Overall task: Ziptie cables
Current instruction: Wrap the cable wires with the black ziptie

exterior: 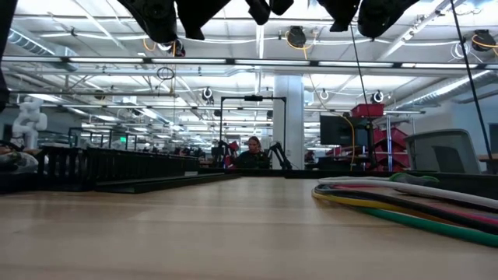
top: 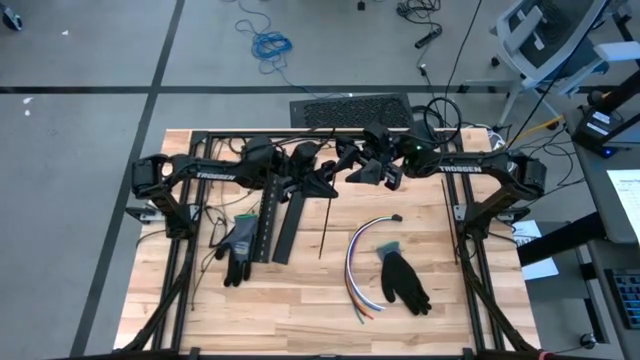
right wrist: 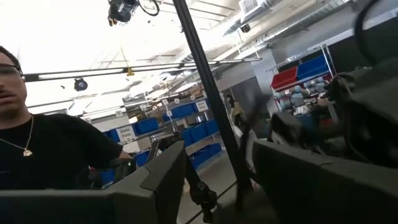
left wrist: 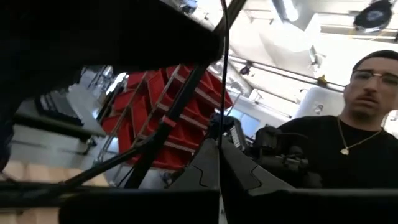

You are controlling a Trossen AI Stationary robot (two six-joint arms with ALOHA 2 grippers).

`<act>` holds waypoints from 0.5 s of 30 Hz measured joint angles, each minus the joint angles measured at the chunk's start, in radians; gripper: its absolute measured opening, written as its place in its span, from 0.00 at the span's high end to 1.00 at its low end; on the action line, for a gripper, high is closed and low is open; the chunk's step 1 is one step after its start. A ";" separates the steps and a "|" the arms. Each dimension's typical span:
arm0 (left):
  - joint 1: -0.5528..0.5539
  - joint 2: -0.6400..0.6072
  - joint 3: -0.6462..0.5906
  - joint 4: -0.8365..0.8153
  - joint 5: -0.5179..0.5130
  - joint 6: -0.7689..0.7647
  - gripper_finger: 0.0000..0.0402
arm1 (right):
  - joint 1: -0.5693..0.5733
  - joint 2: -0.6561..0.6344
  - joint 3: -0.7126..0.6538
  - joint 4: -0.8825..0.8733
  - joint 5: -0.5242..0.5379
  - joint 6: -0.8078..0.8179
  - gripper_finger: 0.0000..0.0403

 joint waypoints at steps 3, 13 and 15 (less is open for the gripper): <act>0.000 0.001 0.000 -0.035 -0.002 0.028 1.00 | 0.009 0.000 0.000 -0.003 0.000 -0.001 0.60; 0.000 0.000 0.000 -0.030 -0.005 0.032 1.00 | 0.016 0.000 0.000 -0.004 0.001 -0.015 0.78; 0.000 0.001 0.000 -0.030 -0.006 0.031 1.00 | 0.016 0.000 0.000 -0.004 0.000 -0.019 0.85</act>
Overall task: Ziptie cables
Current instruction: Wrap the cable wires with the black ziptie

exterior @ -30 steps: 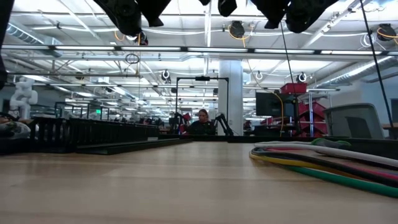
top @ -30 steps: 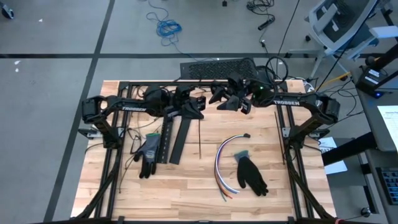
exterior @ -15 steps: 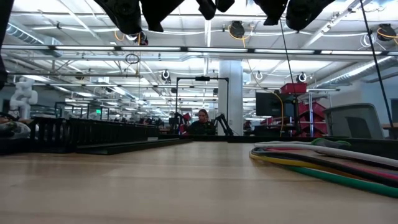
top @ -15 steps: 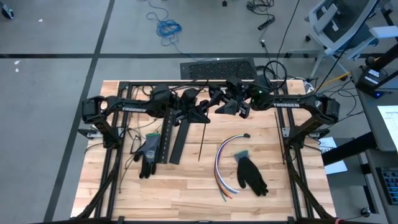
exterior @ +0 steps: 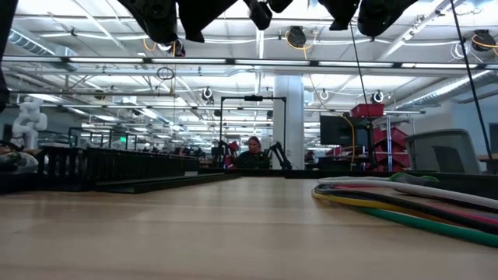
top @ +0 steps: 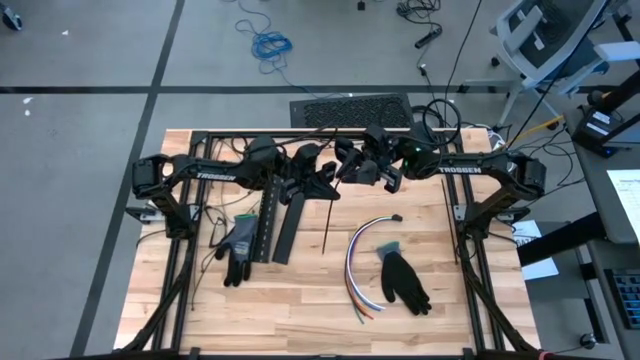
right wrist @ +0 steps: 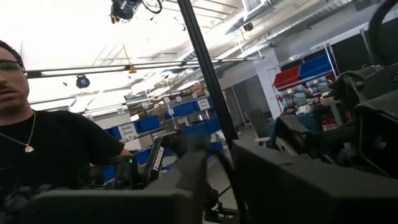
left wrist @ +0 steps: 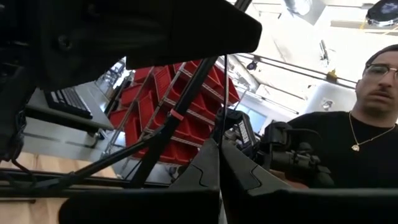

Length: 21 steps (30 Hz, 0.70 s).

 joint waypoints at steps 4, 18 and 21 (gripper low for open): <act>0.000 0.000 0.000 0.000 -0.003 -0.001 1.00 | -0.001 0.000 0.000 0.001 0.000 -0.025 0.98; 0.030 -0.011 0.000 -0.006 -0.028 -0.101 0.88 | 0.000 0.000 0.001 0.012 -0.016 -0.027 1.00; 0.052 -0.029 0.000 -0.031 0.040 -0.134 0.83 | 0.000 0.000 0.001 0.009 -0.019 -0.027 1.00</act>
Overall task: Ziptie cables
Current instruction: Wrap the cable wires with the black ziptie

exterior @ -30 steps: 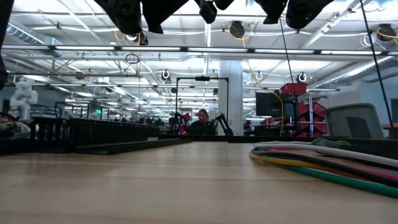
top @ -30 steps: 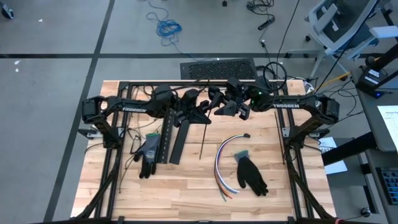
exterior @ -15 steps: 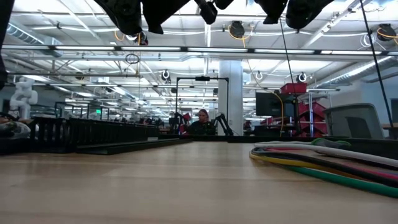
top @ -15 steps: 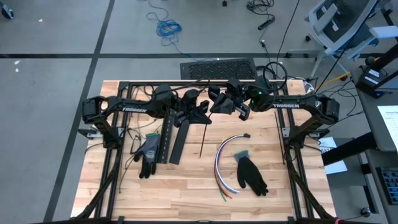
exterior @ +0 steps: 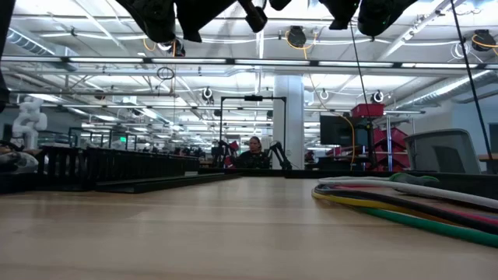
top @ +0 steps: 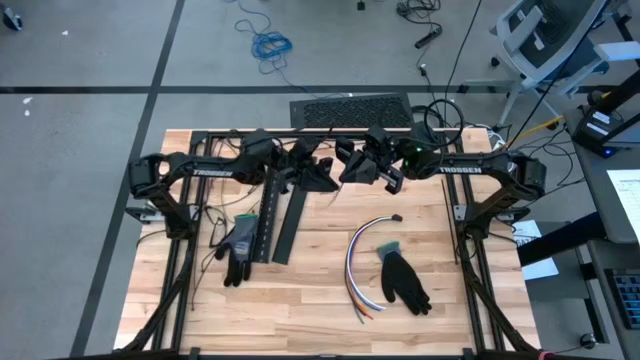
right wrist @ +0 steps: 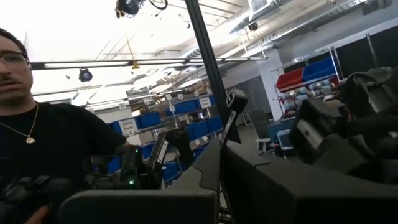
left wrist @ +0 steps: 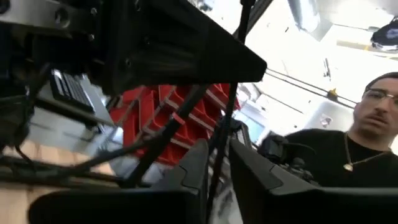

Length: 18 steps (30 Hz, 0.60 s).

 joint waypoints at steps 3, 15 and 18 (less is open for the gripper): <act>0.024 -0.022 0.000 -0.092 0.084 0.005 0.79 | 0.000 0.000 0.000 -0.001 -0.001 0.000 1.00; 0.256 -0.139 0.000 -0.422 0.178 0.220 0.78 | -0.019 0.000 0.000 -0.102 0.051 -0.035 1.00; 0.306 -0.221 0.000 -0.535 0.131 0.325 0.78 | -0.041 0.000 0.000 -0.244 0.148 -0.108 1.00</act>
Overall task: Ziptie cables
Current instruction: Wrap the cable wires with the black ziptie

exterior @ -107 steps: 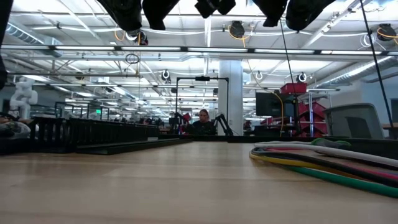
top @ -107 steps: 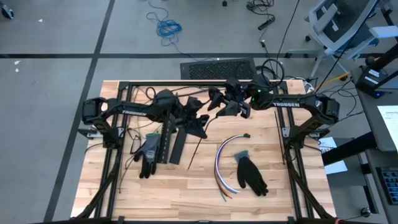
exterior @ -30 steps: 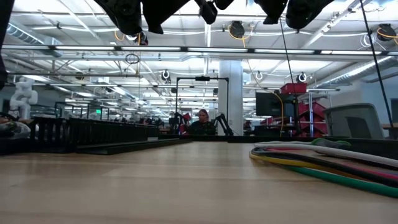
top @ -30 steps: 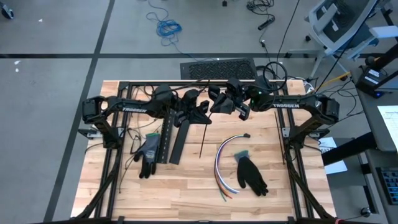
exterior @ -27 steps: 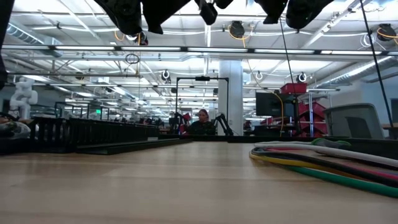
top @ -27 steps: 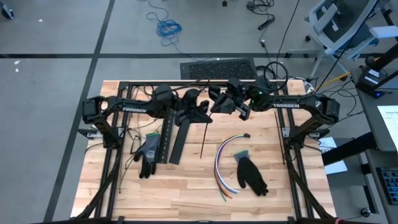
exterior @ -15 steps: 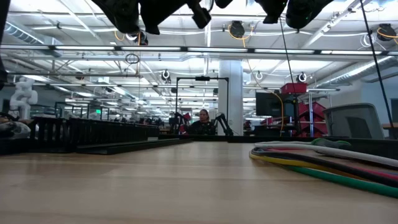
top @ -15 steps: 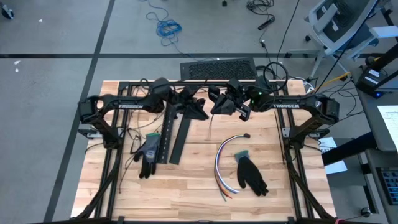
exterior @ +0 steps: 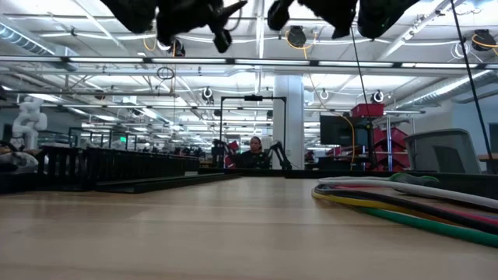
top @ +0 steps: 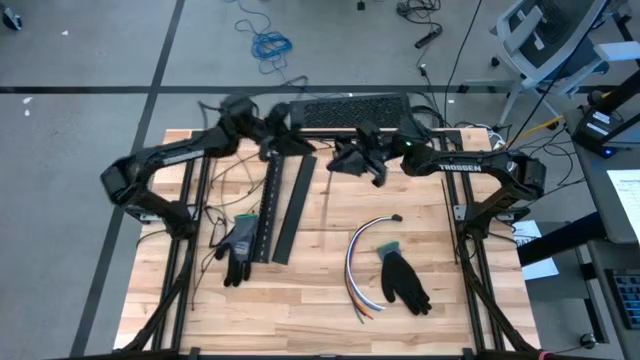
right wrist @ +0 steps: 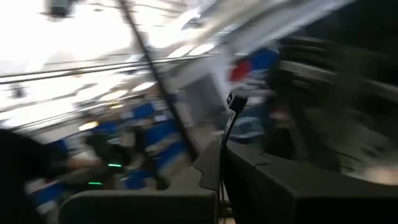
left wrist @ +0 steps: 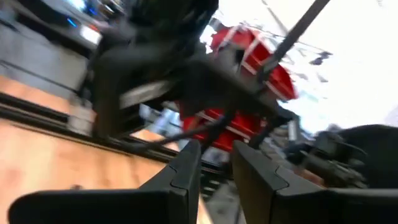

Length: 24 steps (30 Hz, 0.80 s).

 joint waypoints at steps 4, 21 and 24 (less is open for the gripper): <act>0.011 -0.144 0.000 -0.274 -0.169 0.266 0.78 | -0.013 0.000 0.000 -0.129 0.095 -0.111 1.00; -0.366 -0.209 -0.001 -0.691 -0.825 0.671 0.78 | 0.030 0.000 0.272 -0.682 0.288 -0.503 1.00; -0.365 -0.208 -0.001 -0.694 -0.876 0.670 0.76 | 0.034 0.000 0.275 -0.693 0.299 -0.499 1.00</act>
